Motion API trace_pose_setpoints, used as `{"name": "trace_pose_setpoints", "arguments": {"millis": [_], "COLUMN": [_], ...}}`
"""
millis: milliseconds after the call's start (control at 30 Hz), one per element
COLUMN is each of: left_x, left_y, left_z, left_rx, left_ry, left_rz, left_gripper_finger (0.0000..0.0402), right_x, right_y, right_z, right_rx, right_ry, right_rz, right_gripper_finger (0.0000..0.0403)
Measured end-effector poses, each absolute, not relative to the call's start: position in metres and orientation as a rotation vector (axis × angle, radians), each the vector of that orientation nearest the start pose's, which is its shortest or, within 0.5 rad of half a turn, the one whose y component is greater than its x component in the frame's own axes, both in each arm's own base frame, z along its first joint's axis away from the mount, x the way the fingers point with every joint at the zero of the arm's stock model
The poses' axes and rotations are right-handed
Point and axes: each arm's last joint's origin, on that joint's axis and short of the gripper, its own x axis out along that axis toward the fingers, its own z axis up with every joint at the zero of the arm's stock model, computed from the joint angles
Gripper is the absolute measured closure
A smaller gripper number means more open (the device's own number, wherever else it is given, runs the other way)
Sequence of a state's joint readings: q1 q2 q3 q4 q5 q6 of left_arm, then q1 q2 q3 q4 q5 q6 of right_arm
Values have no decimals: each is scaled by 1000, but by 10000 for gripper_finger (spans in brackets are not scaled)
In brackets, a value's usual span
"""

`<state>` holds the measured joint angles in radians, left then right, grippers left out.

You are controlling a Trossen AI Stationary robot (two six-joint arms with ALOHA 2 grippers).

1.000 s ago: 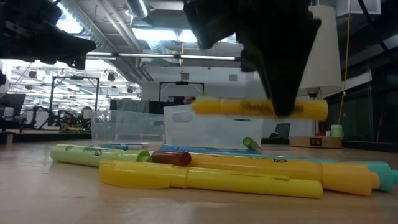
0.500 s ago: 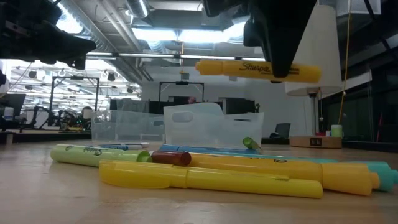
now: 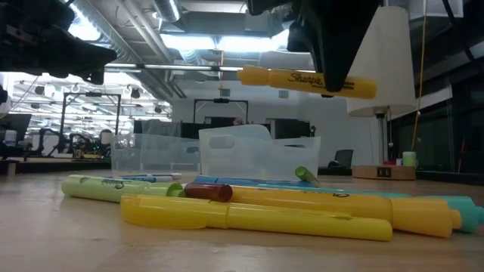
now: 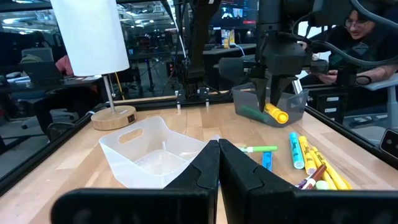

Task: Pick & Place Markers
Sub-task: Put the top yellow highlighter into the black bin

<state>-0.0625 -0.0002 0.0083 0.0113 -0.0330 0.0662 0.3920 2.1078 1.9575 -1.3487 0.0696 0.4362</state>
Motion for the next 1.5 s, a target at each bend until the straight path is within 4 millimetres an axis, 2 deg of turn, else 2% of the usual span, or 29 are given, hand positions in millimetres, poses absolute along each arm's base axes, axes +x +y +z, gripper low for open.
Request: {"name": "trace_pose_setpoints", "arguments": {"millis": [367, 533, 800, 1100, 1333, 1500], "left_x": [97, 97, 97, 97, 97, 97], "left_y": [-5, -5, -5, -5, -5, -5], "left_z": [167, 167, 167, 167, 167, 167], "left_rx": [65, 65, 65, 65, 65, 65], "left_ry": [-21, -21, -21, -21, -21, -21], "left_rz": [-29, -29, -29, -29, -29, -29], "left_gripper_finger": [398, 398, 398, 398, 398, 398], "right_x": [385, 378, 335, 286, 262, 247], "right_y": [154, 151, 133, 114, 106, 110], "right_z": [256, 243, 240, 256, 268, 279], "right_rx": [1, 16, 67, 66, 48, 34], "right_ry": [1462, 1456, 1467, 1458, 1439, 1432], "right_rz": [-75, -76, -122, -86, -30, 95], "right_gripper_finger": [339, 339, 339, 339, 339, 339]}}
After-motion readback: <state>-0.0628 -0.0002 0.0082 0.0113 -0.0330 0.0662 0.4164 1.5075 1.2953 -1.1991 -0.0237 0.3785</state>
